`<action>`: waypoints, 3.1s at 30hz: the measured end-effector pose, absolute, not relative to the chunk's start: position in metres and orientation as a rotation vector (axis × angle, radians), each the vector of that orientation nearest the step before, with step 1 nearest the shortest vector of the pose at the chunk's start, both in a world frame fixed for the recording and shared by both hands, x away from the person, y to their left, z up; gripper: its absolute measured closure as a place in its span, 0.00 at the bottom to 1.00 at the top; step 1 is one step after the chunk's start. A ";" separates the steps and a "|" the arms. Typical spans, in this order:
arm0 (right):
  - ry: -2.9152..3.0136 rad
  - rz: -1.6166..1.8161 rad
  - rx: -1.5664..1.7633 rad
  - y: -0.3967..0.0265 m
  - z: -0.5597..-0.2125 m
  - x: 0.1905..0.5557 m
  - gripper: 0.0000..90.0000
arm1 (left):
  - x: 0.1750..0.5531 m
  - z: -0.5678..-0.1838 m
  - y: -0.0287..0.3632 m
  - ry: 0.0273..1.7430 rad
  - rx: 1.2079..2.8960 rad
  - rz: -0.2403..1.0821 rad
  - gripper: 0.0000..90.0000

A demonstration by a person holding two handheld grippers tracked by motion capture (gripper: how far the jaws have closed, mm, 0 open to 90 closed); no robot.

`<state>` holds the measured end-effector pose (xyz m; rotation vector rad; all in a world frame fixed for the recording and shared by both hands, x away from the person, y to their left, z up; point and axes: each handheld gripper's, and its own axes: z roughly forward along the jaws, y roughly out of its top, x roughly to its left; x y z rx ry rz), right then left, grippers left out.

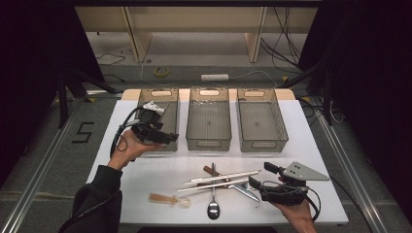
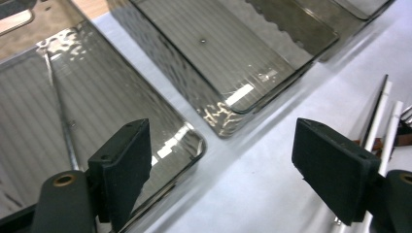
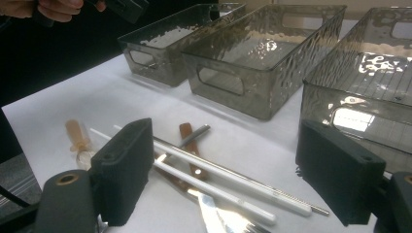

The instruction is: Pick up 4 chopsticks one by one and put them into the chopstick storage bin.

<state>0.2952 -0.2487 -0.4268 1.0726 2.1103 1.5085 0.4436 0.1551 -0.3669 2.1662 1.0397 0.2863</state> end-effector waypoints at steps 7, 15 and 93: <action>2.114 1.507 1.070 -0.248 -0.427 0.295 0.25 | 0.437 -0.368 0.139 0.993 2.202 0.265 0.24; 2.115 1.510 1.074 -0.248 -0.427 0.296 0.25 | 0.431 -0.375 0.120 0.934 2.274 0.258 0.24; 2.128 1.507 1.068 -0.247 -0.427 0.295 0.26 | 0.408 -0.446 0.040 0.621 2.682 0.019 0.60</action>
